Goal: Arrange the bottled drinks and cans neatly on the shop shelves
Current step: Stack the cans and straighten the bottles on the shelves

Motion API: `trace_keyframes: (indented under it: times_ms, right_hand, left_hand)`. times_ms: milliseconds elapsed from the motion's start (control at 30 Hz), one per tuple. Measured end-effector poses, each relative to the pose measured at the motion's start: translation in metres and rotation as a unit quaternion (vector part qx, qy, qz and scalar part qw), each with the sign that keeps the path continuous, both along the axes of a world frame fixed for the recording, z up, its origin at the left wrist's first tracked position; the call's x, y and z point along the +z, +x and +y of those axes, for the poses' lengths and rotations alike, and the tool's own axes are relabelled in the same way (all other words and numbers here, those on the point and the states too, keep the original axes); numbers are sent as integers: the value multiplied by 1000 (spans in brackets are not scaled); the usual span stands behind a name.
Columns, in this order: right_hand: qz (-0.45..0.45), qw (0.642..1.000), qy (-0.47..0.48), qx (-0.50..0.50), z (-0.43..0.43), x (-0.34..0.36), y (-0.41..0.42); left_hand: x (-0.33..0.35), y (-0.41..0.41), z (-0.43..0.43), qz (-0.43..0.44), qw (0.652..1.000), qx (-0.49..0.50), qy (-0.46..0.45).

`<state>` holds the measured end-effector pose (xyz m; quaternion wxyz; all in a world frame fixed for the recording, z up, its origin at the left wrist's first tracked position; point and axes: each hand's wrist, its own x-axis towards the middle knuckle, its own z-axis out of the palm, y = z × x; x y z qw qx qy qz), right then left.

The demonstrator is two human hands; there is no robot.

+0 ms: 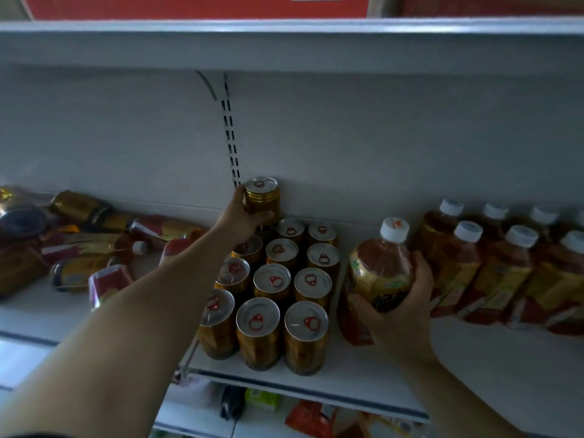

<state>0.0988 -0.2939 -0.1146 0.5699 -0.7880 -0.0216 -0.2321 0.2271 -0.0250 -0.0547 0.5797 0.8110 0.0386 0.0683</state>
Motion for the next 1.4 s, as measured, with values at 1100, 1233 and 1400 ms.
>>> trace_keyframes:
  times_ms: [1100, 1233, 1400]
  right_hand:
    - [10, 989, -13, -146, -172, 29, -98]
    - [2, 985, -15, -172, -260, 20, -117]
    - [6, 984, 11, -178, -344, 12, -125]
  left_hand:
    - [-7, -138, -248, -21, 920, -281, 273]
    - [-62, -152, -331, 53, 882, -283, 373]
    - [-93, -160, -414, 105, 854, -236, 451]
